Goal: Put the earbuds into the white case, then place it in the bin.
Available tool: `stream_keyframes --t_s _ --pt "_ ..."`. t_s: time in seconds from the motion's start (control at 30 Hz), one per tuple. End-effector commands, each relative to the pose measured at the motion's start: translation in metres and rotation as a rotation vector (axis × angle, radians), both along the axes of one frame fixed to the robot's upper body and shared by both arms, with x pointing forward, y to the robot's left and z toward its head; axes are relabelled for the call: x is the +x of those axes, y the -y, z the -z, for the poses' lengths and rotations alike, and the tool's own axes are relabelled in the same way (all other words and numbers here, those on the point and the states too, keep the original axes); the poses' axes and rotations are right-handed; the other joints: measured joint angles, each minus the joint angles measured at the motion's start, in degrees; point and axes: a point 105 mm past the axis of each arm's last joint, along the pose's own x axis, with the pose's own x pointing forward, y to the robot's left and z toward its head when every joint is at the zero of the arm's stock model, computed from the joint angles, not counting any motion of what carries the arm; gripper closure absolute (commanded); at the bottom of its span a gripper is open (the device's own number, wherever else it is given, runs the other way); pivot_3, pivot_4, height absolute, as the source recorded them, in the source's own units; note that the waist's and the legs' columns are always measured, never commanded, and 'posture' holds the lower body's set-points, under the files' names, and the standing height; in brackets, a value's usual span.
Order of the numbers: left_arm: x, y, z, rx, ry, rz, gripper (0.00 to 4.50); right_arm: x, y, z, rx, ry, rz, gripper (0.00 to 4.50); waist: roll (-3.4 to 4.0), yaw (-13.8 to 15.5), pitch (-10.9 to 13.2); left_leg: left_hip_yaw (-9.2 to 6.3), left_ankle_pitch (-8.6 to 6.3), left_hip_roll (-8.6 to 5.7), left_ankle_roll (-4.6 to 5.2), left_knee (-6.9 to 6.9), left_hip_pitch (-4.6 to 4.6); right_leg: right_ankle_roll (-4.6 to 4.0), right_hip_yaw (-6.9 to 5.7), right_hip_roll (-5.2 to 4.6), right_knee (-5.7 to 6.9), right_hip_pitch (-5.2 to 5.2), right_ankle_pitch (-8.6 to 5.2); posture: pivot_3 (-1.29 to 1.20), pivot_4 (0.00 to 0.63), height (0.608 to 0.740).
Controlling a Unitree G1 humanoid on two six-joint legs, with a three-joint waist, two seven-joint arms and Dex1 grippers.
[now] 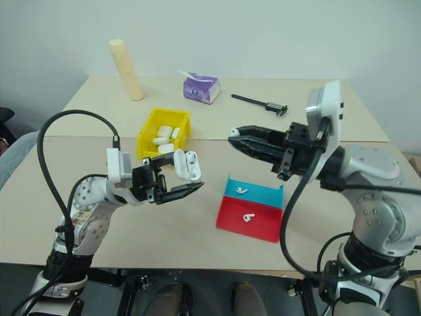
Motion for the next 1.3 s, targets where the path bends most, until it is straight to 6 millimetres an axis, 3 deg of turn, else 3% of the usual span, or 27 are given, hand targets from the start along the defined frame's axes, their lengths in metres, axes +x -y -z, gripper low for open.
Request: stream_keyframes --t_s 0.03,0.2,0.53,1.3 --pt "-0.005 0.007 -0.005 0.029 -0.026 0.078 1.74 -0.010 -0.003 -0.016 0.128 0.047 -0.011 3.67 0.00 -0.2 0.0 -0.02 0.00 0.00 0.00 0.00 0.00 0.00 0.02 0.00 0.00 0.00 0.00 0.00 0.150 0.740" --pt "-0.006 0.013 0.002 0.133 -0.021 0.123 1.74 -0.018 -0.012 -0.014 0.139 0.030 -0.075 3.67 0.00 -0.4 0.0 -0.04 0.00 0.00 0.00 -0.01 -0.03 0.01 -0.01 0.02 -0.05 -0.02 0.00 0.00 0.150 0.740" --pt "-0.002 0.016 -0.011 0.091 0.013 0.125 1.74 -0.026 -0.023 0.007 0.097 -0.047 -0.154 3.67 0.00 -0.5 0.0 -0.10 0.00 0.00 0.01 -0.01 -0.12 0.03 0.00 0.02 -0.10 -0.03 0.00 0.00 0.150 0.740" --pt "-0.002 0.018 -0.007 0.090 0.027 0.097 1.74 -0.019 -0.032 0.036 0.008 -0.049 -0.126 3.67 -0.01 -0.4 0.0 -0.13 0.00 -0.01 0.01 0.00 -0.11 0.04 -0.01 0.02 -0.11 -0.02 0.00 0.00 0.150 0.740"
